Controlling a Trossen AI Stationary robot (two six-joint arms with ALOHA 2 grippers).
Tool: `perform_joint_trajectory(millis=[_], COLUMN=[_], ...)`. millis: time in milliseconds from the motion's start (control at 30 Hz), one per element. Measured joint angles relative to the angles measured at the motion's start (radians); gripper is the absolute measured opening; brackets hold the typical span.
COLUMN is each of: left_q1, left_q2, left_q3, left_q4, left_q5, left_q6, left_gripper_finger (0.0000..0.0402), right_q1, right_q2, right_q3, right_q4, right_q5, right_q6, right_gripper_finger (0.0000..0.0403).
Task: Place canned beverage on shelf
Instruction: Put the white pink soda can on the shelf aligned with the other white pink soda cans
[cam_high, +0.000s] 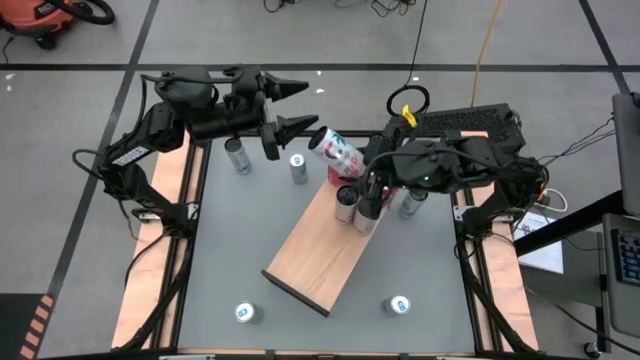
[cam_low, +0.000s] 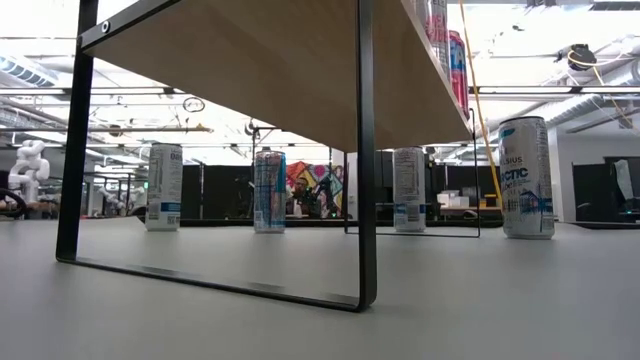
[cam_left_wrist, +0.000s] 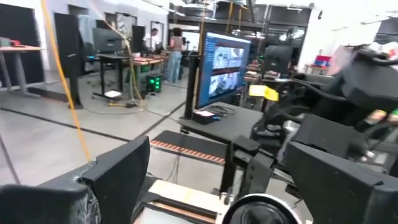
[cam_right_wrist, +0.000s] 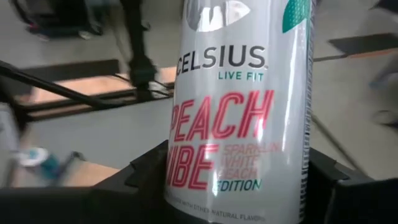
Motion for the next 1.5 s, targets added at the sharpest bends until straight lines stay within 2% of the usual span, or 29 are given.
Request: perform_joint_trajectory(millis=[100, 233, 400, 667, 767, 1200, 1367, 1500], left_q1=[-0.007, -0.01, -0.01, -0.01, -0.013, -0.027, -0.034, -0.053], left_q2=[0.0, 0.0, -0.009, -0.027, -0.026, -0.042, -0.05, -0.047], left_q3=[0.0, 0.0, -0.001, -0.001, -0.001, -0.001, -0.001, -0.001], left_q4=[-0.002, -0.015, -0.088, -0.259, -0.287, -0.262, -0.263, -0.266], left_q5=[0.043, 0.175, 0.256, 0.301, 0.331, 0.475, 0.494, 0.495], left_q6=[-0.003, 0.046, 0.039, 0.024, 0.046, 0.005, -0.004, 0.053], left_gripper_finger=[0.0379, 0.0379, 0.0379, 0.0379, 0.0379, 0.0379, 0.0379, 0.0379], right_q1=[0.0, -0.001, 0.0, 0.0, -0.008, -0.018, -0.02, -0.039], right_q2=[-0.008, -0.015, -0.016, -0.016, -0.016, -0.016, -0.016, -0.016], right_q3=[0.0, 0.0, 0.0, 0.0, 0.0, 0.0, 0.0, 0.0], right_q4=[0.003, 0.016, 0.026, 0.027, 0.027, 0.027, 0.028, 0.028], right_q5=[-0.048, -0.138, -0.225, -0.282, -0.336, -0.431, -0.44, -0.49], right_q6=[0.03, 0.033, 0.034, 0.033, 0.033, 0.033, 0.032, 0.04], right_gripper_finger=[0.0226, 0.0227, 0.0227, 0.0228, 0.0228, 0.0228, 0.0228, 0.0228])
